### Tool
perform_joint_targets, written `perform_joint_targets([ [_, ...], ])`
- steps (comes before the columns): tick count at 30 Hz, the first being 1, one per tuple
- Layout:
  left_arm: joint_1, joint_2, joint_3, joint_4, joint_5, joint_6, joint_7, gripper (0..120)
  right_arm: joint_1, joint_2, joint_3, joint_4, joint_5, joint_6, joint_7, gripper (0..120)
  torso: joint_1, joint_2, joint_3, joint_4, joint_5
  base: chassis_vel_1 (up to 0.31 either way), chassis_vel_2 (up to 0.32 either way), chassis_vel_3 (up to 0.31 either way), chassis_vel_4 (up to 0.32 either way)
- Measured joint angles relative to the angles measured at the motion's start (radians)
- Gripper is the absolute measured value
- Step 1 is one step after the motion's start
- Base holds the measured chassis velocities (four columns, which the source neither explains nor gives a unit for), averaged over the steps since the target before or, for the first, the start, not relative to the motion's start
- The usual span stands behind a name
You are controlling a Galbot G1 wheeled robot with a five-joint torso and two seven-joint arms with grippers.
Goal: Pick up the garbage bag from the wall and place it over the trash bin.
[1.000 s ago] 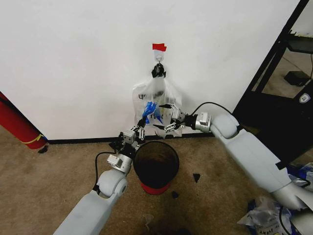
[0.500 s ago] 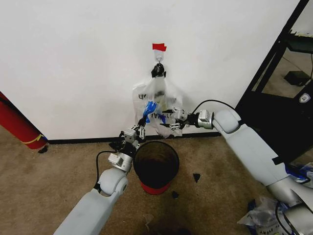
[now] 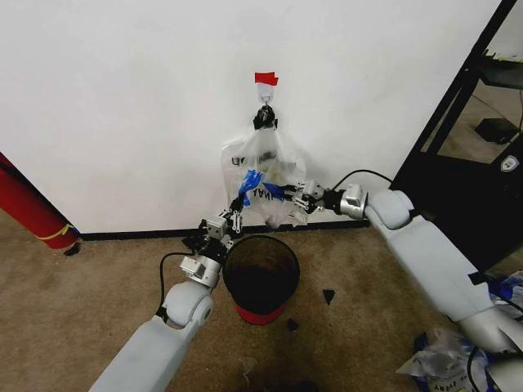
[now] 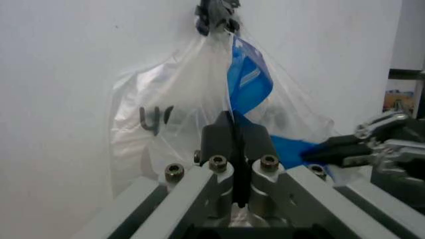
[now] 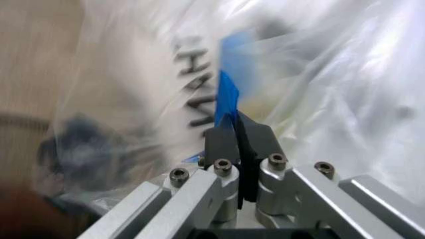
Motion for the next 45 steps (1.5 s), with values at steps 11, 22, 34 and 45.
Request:
perform_joint_targets([
  [11,0.130,0.028,-0.090,-0.112,-0.010,0.016,-0.038,0,-0.268,-0.018,0.043,0.122,0.396,0.264,0.119,0,0.000,0.000,0.000,0.0011,-0.0001,0.000,0.000,0.000,0.000],
  [22,0.260,0.019,-0.182,-0.198,-0.047,0.023,-0.072,0,-0.678,0.074,0.294,0.274,0.343,0.387,0.042,0,0.000,0.000,0.000,-0.0001,-0.0001,0.000,0.000,0.000,0.000],
  [34,0.362,0.012,-0.237,-0.259,-0.033,-0.003,-0.072,0,-0.871,0.127,0.427,0.353,0.323,0.476,-0.090,0,0.000,0.000,0.000,0.0002,-0.0002,0.000,0.000,0.000,0.000],
  [45,0.450,-0.032,-0.272,-0.341,-0.026,-0.078,-0.074,0,-0.910,0.170,0.447,0.445,0.295,0.556,-0.107,0,0.000,0.000,0.000,0.0001,-0.0003,0.000,0.000,0.000,0.000],
])
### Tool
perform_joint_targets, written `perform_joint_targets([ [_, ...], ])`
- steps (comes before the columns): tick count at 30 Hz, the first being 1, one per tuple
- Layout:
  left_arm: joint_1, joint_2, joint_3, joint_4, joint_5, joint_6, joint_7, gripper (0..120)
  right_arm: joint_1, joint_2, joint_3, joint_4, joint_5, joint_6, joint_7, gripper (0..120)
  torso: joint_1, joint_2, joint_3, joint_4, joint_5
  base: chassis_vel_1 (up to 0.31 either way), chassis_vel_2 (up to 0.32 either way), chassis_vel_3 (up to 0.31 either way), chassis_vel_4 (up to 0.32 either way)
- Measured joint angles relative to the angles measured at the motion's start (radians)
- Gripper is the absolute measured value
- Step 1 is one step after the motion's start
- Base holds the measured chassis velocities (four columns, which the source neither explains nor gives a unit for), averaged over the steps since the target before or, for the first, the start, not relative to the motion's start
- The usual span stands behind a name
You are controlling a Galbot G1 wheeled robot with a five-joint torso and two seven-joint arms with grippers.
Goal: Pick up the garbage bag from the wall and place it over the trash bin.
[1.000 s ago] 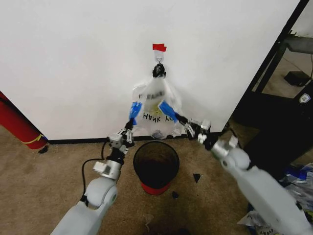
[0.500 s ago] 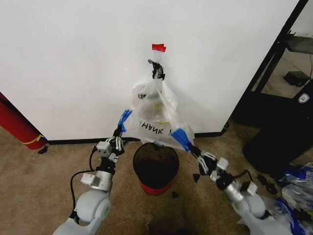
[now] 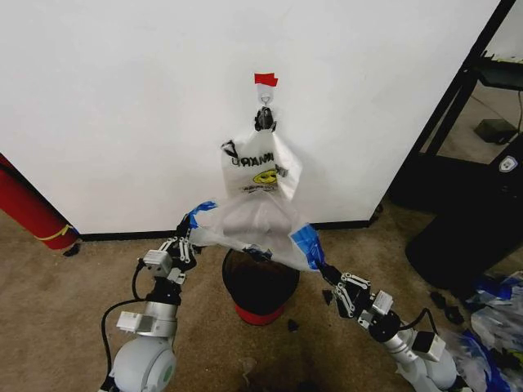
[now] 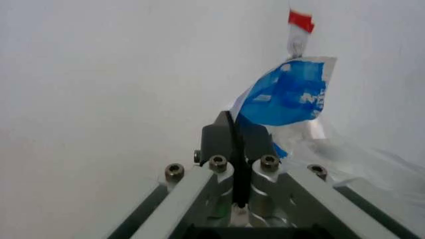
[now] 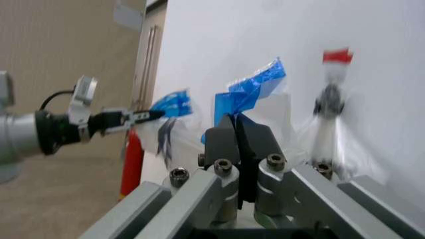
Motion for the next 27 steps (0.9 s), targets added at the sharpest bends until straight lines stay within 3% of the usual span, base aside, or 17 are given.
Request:
perform_joint_targets([
  [12,0.037,-0.029,0.007,-0.152,0.023,0.004,0.004,0,0.015,0.029,0.009,0.143,0.006,0.030,0.099,0,0.000,0.000,0.000,-0.0001,0.0001,0.000,0.000,0.000,0.000],
  [24,0.019,-0.058,0.032,-0.066,0.084,-0.010,0.006,0,0.068,0.042,-0.003,-0.054,-0.003,0.083,0.103,0,0.000,0.000,0.000,-0.0001,0.0002,0.000,0.000,0.000,0.000],
  [27,-0.003,-0.065,0.036,-0.010,0.097,-0.016,0.007,0,0.095,0.043,-0.012,-0.130,-0.010,0.094,0.115,0,0.000,0.000,0.000,-0.0001,0.0002,0.000,0.000,0.000,0.000],
])
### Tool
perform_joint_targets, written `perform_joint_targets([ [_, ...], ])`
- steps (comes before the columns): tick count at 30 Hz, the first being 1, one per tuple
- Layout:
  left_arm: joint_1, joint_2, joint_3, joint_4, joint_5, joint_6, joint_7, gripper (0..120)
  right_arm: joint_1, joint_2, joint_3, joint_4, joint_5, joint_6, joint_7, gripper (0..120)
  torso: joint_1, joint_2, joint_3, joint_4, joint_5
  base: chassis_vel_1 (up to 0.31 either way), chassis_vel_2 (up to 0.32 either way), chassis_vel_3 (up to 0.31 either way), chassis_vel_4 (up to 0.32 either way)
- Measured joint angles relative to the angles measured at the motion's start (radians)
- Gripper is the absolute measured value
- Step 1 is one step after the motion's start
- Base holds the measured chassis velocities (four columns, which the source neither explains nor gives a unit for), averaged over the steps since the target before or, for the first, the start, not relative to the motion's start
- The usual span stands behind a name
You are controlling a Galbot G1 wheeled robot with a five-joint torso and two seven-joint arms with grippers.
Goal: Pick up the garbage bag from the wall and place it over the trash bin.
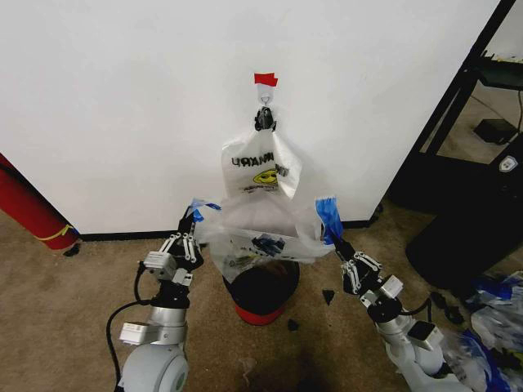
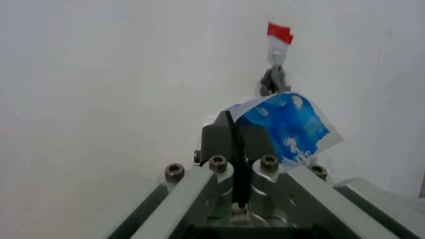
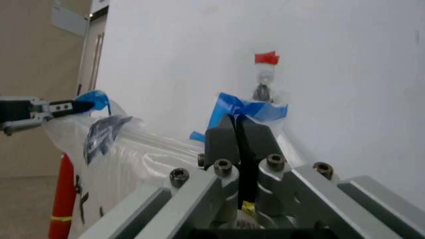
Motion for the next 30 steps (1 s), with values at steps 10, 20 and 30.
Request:
perform_joint_targets([
  [10,-0.017,-0.001,0.022,0.099,0.050,-0.015,-0.003,0,0.023,-0.010,-0.080,-0.040,-0.059,-0.008,0.084,0,0.000,0.000,0.000,0.0000,-0.0001,0.000,0.000,0.000,0.000],
  [20,-0.014,0.023,0.016,0.148,0.102,-0.036,-0.011,0,-0.027,0.016,-0.178,-0.024,-0.151,0.002,0.066,0,0.000,0.000,0.000,-0.0001,-0.0001,0.000,0.000,0.000,0.000],
  [30,-0.025,0.038,-0.005,0.125,0.101,-0.046,-0.049,0,-0.024,0.053,-0.165,-0.040,-0.197,0.013,0.055,0,0.000,0.000,0.000,-0.0002,-0.0003,0.000,0.000,0.000,0.000],
])
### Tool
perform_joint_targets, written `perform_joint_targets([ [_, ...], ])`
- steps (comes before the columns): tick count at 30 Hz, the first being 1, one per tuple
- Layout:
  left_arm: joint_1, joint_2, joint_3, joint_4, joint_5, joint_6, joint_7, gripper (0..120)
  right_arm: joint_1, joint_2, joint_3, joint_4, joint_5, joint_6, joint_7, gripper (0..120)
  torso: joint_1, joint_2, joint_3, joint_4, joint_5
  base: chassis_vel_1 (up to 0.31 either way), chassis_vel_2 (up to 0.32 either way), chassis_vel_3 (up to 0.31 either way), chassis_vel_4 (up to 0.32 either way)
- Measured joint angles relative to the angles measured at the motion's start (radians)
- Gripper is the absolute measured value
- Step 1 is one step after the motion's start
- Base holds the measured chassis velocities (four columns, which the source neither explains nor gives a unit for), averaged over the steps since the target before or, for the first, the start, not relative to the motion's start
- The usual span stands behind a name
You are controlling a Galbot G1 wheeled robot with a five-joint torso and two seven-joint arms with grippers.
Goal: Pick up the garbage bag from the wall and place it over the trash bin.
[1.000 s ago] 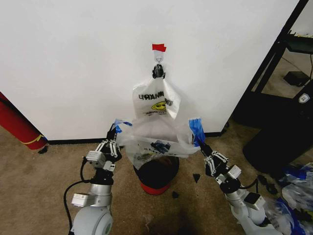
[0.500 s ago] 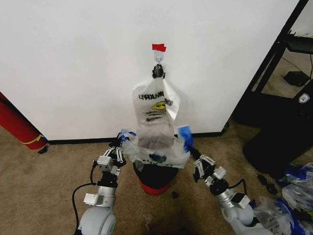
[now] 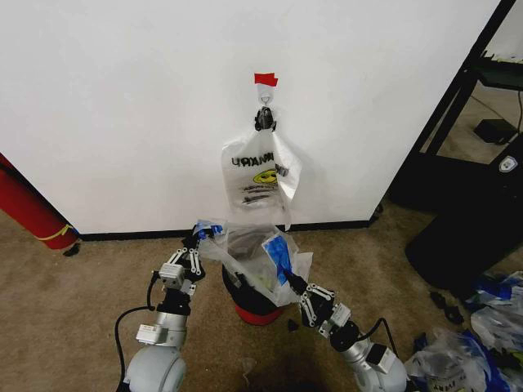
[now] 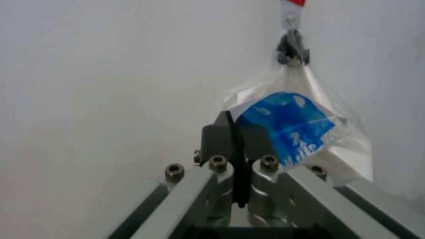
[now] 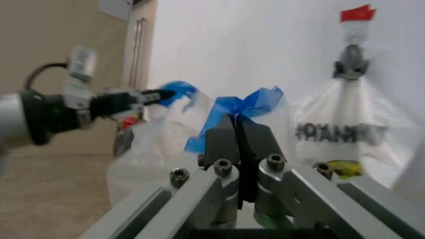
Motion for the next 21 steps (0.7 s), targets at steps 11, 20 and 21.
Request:
perform_joint_targets([
  [11,-0.021,-0.003,-0.002,0.004,0.022,0.018,-0.063,0,0.112,0.022,0.031,-0.103,0.011,-0.001,0.104,0,0.000,0.000,0.000,0.0002,0.0001,0.000,0.000,0.000,0.000],
  [20,-0.035,-0.001,0.019,0.038,0.041,0.049,-0.092,0,0.147,0.037,0.002,-0.169,0.007,-0.001,0.100,0,0.000,0.000,0.000,0.0001,0.0003,0.000,0.000,0.000,0.000],
  [21,-0.035,-0.002,0.024,0.045,0.043,0.046,-0.085,0,0.150,0.037,-0.001,-0.176,0.007,0.000,0.099,0,0.000,0.000,0.000,0.0001,0.0002,0.000,0.000,0.000,0.000],
])
